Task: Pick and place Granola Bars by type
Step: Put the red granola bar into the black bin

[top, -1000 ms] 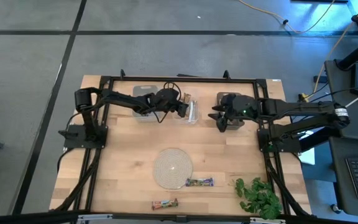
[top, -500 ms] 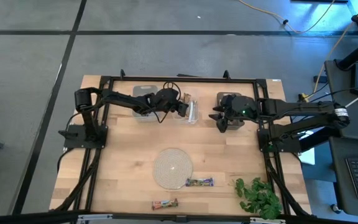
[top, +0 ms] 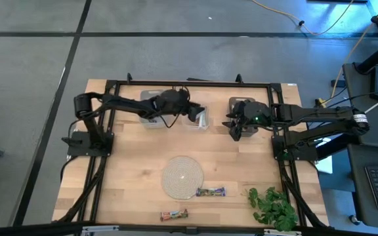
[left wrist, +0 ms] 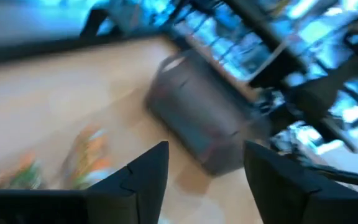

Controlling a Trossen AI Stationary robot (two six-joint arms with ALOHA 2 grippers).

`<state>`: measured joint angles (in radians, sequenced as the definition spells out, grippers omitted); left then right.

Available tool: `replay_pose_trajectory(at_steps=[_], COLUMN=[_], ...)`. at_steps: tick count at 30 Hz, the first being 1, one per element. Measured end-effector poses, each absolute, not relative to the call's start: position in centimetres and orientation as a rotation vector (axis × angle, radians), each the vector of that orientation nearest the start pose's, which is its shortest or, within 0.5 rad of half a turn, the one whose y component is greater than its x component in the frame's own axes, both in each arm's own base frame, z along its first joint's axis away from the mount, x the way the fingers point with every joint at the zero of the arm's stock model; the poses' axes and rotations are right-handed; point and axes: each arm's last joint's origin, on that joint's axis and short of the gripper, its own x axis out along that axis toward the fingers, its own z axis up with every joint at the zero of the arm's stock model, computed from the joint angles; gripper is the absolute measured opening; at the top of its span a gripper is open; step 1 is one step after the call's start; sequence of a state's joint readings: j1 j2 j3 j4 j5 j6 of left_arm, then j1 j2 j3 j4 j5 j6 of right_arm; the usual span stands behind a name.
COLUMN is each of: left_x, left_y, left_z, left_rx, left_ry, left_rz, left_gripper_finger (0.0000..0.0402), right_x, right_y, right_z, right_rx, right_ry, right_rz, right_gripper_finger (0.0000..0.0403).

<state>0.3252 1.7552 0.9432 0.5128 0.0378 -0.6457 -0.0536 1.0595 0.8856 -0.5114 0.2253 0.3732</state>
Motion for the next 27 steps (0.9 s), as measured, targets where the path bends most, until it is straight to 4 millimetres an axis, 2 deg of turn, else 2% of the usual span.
replay_pose_trajectory(at_steps=[5,9,12,16,20,23,27], left_x=[34.3,32.9,31.7,30.4,29.8,29.6,29.2], left_y=[10.4,7.4,4.7,0.9,-2.4,-4.5,-6.4], left_z=[23.8,27.0,28.5,29.3,29.5,29.5,29.5], left_rx=[-0.484,-0.317,-0.245,-0.235,-0.336,-0.437,-0.469], left_ry=[0.146,0.157,0.208,0.284,0.326,0.350,0.374], left_rz=[0.257,0.139,0.035,-0.078,-0.166,-0.216,-0.270], left_gripper_finger=[0.0208,0.0207,0.0209,0.0209,0.0206,0.0206,0.0209], right_x=[21.6,21.6,21.6,21.6,21.7,21.7,21.9], right_y=[-1.8,-1.8,-1.8,-1.8,-1.8,-1.8,-1.8], right_z=[29.0,29.0,29.0,29.0,29.0,28.8,27.9], right_rx=[0.264,0.257,0.255,0.257,0.264,0.241,0.241], right_ry=[0.632,0.631,0.631,0.629,0.630,0.621,0.611], right_rz=[-0.381,-0.378,-0.377,-0.377,-0.361,-0.360,-0.359], right_gripper_finger=[0.0208,0.0208,0.0208,0.0208,0.0208,0.0208,0.0208])
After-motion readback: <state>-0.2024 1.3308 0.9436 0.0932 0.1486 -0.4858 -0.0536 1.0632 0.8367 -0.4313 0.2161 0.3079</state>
